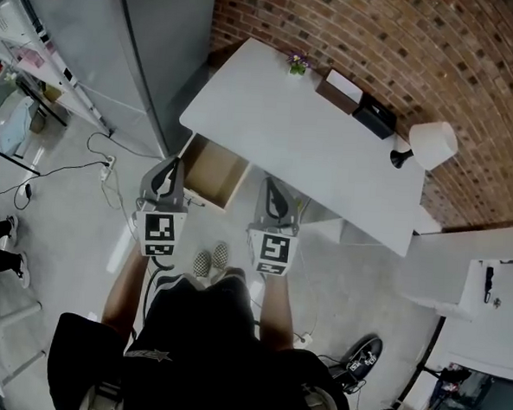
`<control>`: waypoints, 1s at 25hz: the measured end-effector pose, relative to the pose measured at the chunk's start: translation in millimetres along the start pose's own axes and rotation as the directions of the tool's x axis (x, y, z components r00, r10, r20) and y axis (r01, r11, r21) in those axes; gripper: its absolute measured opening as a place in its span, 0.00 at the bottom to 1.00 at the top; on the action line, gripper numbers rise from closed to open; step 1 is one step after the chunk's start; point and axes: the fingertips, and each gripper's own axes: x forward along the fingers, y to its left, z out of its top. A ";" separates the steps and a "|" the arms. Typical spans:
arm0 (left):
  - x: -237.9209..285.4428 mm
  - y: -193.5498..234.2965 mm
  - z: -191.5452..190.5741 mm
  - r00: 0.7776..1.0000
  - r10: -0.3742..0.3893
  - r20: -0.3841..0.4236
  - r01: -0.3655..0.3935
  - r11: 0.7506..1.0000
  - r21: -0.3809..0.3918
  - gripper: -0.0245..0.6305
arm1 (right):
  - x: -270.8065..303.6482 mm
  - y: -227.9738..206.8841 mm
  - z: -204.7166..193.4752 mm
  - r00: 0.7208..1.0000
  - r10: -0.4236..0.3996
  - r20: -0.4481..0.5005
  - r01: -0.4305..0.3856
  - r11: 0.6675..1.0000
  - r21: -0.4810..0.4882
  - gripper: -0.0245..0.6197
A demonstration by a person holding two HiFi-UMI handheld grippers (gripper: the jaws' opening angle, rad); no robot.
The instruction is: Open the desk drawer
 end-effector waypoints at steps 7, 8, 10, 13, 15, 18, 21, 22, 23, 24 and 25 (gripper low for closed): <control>-28.7 4.6 11.7 1.000 -0.007 0.015 0.007 1.000 -0.028 0.05 | -27.0 1.9 11.9 1.000 -0.001 0.011 0.001 1.000 -0.006 0.05; -33.0 4.4 12.5 1.000 -0.010 0.016 0.010 0.999 -0.036 0.05 | -31.0 2.1 12.5 1.000 -0.002 0.013 0.002 1.000 -0.005 0.05; -41.2 2.4 12.8 1.000 -0.019 0.017 0.020 0.998 -0.061 0.05 | -38.8 1.9 13.7 1.000 -0.005 0.016 0.005 1.000 -0.002 0.05; -51.4 0.7 12.3 1.000 -0.027 0.011 0.027 0.996 -0.080 0.05 | -47.4 1.7 17.9 1.000 -0.010 0.026 0.010 1.000 -0.003 0.05; -57.3 3.0 13.9 1.000 -0.021 0.013 0.022 0.996 -0.081 0.05 | -51.8 3.3 19.5 0.999 -0.013 0.032 0.013 1.000 0.001 0.05; -64.8 3.6 11.3 1.000 -0.022 -0.001 0.022 0.997 -0.081 0.05 | -57.0 6.3 17.7 0.999 -0.014 0.028 0.014 1.000 0.005 0.05; -67.2 1.4 12.7 1.000 -0.028 0.004 0.028 0.997 -0.079 0.05 | -58.9 7.2 15.1 1.000 -0.018 0.018 0.017 1.000 0.012 0.05; -67.6 1.0 13.3 1.000 -0.028 0.009 0.029 0.997 -0.078 0.05 | -59.3 7.0 14.7 1.000 -0.020 0.015 0.020 1.000 0.013 0.05; -68.0 0.4 14.0 1.000 -0.028 0.014 0.029 0.997 -0.077 0.05 | -59.8 6.7 14.7 1.000 -0.021 0.013 0.021 1.000 0.014 0.05; -68.6 -0.4 14.6 0.999 -0.028 0.020 0.030 0.997 -0.077 0.05 | -60.5 6.5 14.7 1.000 -0.022 0.012 0.022 1.000 0.014 0.05; -69.2 -1.5 14.5 0.999 -0.029 0.021 0.031 0.997 -0.076 0.05 | -61.3 6.4 14.5 1.000 -0.021 0.010 0.021 1.000 0.014 0.05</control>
